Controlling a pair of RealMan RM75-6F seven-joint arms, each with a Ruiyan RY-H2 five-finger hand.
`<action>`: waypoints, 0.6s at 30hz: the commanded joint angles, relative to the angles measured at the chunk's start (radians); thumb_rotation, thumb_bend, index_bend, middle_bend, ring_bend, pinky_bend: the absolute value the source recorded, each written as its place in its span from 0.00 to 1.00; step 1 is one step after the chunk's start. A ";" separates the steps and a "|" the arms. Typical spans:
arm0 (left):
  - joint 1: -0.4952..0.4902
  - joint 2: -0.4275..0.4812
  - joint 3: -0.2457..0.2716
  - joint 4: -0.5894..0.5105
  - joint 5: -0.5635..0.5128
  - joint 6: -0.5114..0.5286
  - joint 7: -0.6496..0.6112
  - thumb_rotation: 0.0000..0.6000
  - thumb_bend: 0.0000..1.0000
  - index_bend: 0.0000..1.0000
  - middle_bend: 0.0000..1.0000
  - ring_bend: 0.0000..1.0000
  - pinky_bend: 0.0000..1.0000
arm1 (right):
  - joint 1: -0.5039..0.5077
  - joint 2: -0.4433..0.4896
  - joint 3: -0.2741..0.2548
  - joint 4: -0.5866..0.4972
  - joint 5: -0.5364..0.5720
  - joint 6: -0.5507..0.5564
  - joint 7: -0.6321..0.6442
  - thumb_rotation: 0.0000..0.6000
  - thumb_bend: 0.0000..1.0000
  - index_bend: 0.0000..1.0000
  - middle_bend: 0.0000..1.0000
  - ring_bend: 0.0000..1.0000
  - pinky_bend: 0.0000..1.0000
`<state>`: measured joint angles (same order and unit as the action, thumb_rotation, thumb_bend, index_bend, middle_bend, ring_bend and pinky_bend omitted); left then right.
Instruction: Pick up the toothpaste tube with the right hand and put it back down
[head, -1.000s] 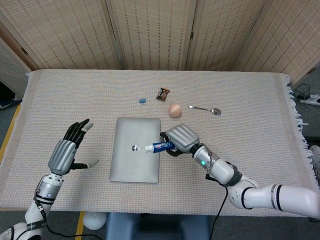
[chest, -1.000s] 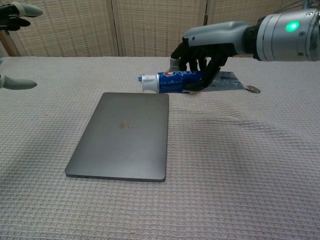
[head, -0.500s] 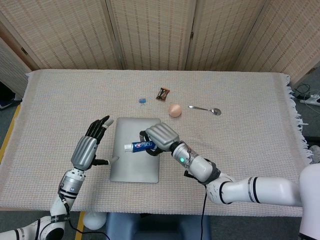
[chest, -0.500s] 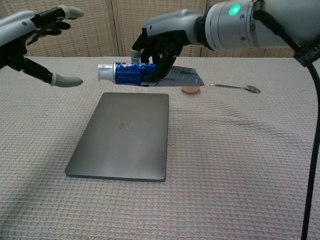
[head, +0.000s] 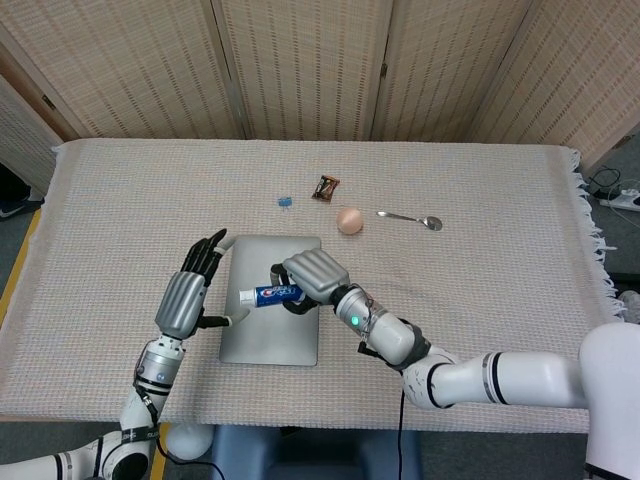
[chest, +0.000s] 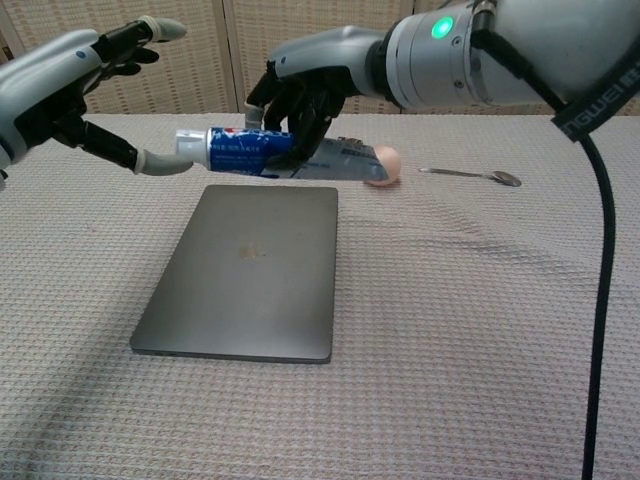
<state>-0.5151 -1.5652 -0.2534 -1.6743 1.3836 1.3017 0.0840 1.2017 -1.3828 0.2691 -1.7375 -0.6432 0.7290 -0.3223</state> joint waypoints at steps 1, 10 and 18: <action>-0.001 -0.004 -0.003 0.006 -0.008 0.004 0.006 1.00 0.18 0.00 0.00 0.00 0.00 | 0.002 0.002 -0.005 -0.001 -0.006 -0.004 0.010 1.00 0.82 0.63 0.60 0.66 0.52; 0.001 -0.005 -0.005 0.016 -0.025 0.011 -0.010 1.00 0.28 0.00 0.00 0.00 0.00 | 0.008 0.007 -0.020 0.003 -0.017 -0.015 0.039 1.00 0.83 0.63 0.60 0.67 0.53; -0.002 -0.009 -0.007 0.026 -0.030 0.014 -0.016 1.00 0.39 0.00 0.00 0.00 0.00 | 0.021 0.009 -0.029 0.001 -0.012 -0.013 0.047 1.00 0.84 0.63 0.60 0.65 0.54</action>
<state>-0.5173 -1.5740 -0.2603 -1.6484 1.3535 1.3156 0.0685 1.2222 -1.3736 0.2404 -1.7365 -0.6554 0.7157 -0.2750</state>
